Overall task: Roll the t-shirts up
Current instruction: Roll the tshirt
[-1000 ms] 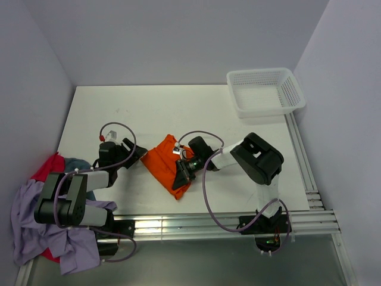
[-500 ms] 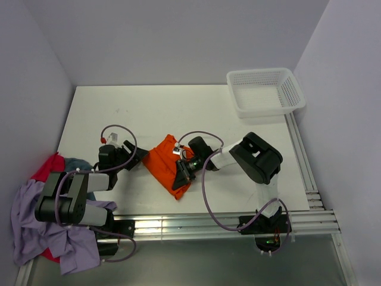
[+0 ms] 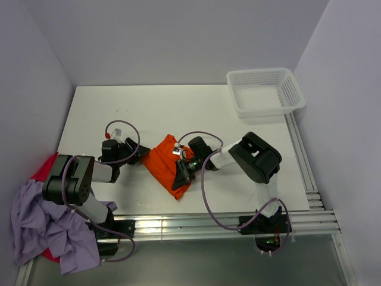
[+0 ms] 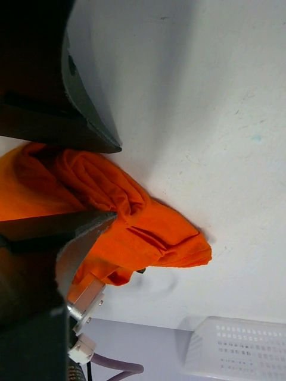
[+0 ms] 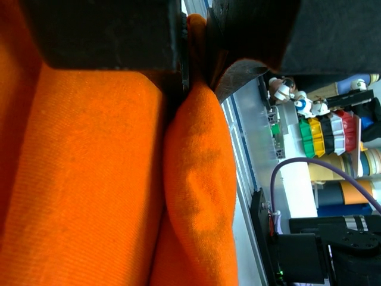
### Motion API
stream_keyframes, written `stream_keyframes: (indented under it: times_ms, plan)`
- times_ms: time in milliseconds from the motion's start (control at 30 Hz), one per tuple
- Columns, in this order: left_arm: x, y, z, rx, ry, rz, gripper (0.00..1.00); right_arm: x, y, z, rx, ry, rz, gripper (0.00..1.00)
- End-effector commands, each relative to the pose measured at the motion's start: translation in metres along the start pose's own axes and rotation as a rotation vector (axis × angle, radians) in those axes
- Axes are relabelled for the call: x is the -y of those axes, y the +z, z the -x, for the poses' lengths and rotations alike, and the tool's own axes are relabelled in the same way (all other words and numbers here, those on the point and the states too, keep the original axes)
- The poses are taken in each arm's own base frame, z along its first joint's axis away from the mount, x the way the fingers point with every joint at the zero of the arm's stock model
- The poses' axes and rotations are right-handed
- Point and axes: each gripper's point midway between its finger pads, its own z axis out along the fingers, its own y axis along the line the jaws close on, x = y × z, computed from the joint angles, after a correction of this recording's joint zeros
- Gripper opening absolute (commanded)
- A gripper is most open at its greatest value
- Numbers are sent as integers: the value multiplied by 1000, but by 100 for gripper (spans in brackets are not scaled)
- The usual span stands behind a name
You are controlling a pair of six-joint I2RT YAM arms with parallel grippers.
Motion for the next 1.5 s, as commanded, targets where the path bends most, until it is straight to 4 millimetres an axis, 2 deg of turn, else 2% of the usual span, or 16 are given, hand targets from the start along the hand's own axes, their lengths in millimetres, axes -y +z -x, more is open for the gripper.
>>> stream_keyframes:
  times_ms: [0,133,200,300,467,633,867,900,1000,1033,1200,1233,1333,1367,1400,1467]
  plan:
    - [-2,-3,-9,-40,1,-4,50,4,0,8,15,-21,-14,0]
    - [-6,-10,-10,-31,3,30,71,4,1,9,12,-25,-10,0]
    - [-1,-15,-5,-13,12,24,76,4,1,9,12,-25,-9,0]
    - [4,-21,5,16,20,32,79,4,1,8,11,-26,-8,0]
    - [9,-30,3,10,45,33,82,4,1,9,10,-29,-7,0]
    - [1,-31,-12,-49,24,41,82,4,2,9,11,-28,-1,0]
    - [-9,-21,-23,-117,-4,65,81,3,1,8,12,-34,-2,0]
    - [-8,-20,-22,-117,-3,58,80,2,0,7,14,-38,-1,0]
    - [-3,-14,-22,-139,-3,28,65,3,0,7,14,-38,-1,0]
    - [-2,-12,-22,-150,0,22,55,3,1,6,11,-37,-2,0]
    - [-1,-8,-24,-177,7,7,28,2,-1,8,18,-42,-4,0]
    - [1,-9,-24,-175,9,3,17,1,0,8,17,-44,-5,0]
    - [12,-9,-19,-176,13,-29,0,2,-1,8,20,-44,-10,1]
    - [12,-9,-17,-175,13,-22,0,2,-1,8,21,-43,-13,4]
    - [18,-8,-10,-157,26,-30,0,2,-2,8,25,-44,-19,15]
    - [17,-9,-6,-143,28,-3,0,1,-4,7,31,-50,-29,23]
